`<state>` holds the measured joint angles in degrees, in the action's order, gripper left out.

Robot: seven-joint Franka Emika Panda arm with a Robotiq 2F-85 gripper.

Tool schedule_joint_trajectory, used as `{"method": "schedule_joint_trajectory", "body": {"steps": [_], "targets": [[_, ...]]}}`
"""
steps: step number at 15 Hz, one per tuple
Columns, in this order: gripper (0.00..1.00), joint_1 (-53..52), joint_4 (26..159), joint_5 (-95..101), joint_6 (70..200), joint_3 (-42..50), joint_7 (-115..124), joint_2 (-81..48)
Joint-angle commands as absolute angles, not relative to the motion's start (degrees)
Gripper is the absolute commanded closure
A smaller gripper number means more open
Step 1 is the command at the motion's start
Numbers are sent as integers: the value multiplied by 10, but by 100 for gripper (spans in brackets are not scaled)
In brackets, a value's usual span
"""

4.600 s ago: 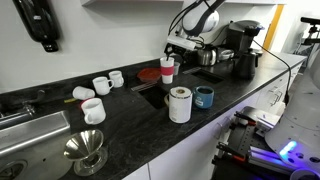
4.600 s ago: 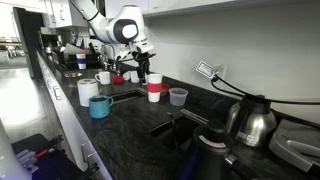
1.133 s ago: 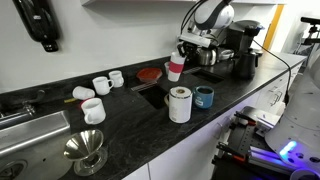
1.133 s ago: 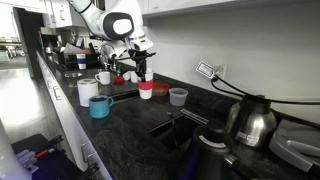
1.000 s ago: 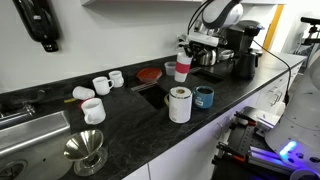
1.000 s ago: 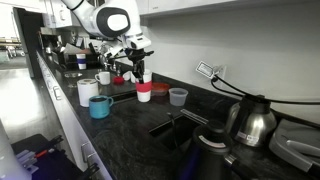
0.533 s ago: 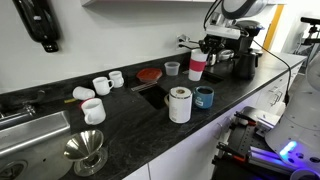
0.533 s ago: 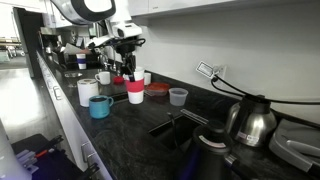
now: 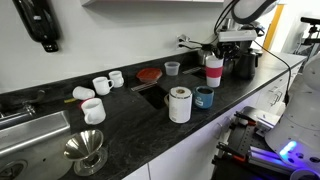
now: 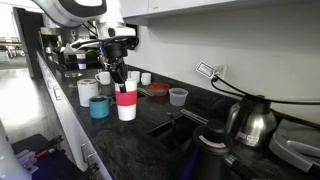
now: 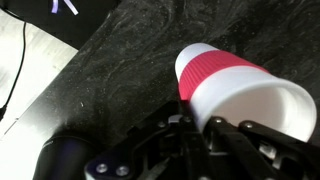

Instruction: Place the white and pink cup beside the edge of the counter

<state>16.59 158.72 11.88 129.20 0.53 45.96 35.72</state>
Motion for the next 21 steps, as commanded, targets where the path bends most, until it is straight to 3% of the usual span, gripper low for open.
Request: {"method": "schedule_joint_trajectory", "body": {"steps": [1, 13, 14, 15, 17, 21], "targets": [[98, 180, 1590, 137, 1271, -12, 448, 362], [98, 162, 1594, 82, 1253, -6, 453, 350], [90, 162, 1594, 81, 1253, -7, 452, 349], [68, 163, 1594, 81, 1252, -8, 453, 348], [61, 163, 1595, 84, 1250, -8, 452, 348], [33, 164, 1595, 83, 1246, -6, 449, 352]]}}
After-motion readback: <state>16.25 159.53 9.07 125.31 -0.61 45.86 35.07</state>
